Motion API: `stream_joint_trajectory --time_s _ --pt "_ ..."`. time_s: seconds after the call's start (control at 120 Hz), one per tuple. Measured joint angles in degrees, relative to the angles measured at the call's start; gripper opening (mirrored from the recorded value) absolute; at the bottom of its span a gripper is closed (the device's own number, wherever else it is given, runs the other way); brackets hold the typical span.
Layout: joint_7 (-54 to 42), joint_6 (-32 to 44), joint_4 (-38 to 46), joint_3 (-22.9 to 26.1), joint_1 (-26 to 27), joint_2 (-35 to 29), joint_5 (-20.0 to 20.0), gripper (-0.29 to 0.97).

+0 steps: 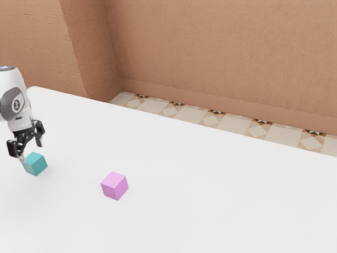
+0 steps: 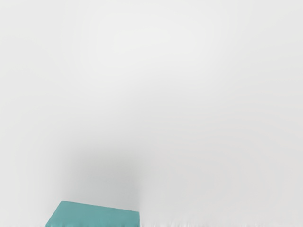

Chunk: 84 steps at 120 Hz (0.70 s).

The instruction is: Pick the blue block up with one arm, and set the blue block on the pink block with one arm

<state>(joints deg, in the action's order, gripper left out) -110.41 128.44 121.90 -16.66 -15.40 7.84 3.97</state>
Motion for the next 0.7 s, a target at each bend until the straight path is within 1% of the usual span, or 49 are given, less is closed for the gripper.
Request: stream_joint_trajectory --time_s 0.125,0.2,0.275,0.567,0.7 --pt "-5.75 2.05 -2.8 0.27 -0.69 4.74 -2.76 0.68" --pt "-9.01 2.92 -3.25 0.3 -1.47 5.79 -4.88 0.68" --pt "-11.9 3.52 -3.3 0.31 -2.67 6.8 -6.1 0.68" --pt "-20.29 4.84 -3.51 0.51 -4.94 9.38 -7.86 0.68" --pt "-23.03 5.2 -4.1 1.97 -5.18 9.32 -8.24 0.68"
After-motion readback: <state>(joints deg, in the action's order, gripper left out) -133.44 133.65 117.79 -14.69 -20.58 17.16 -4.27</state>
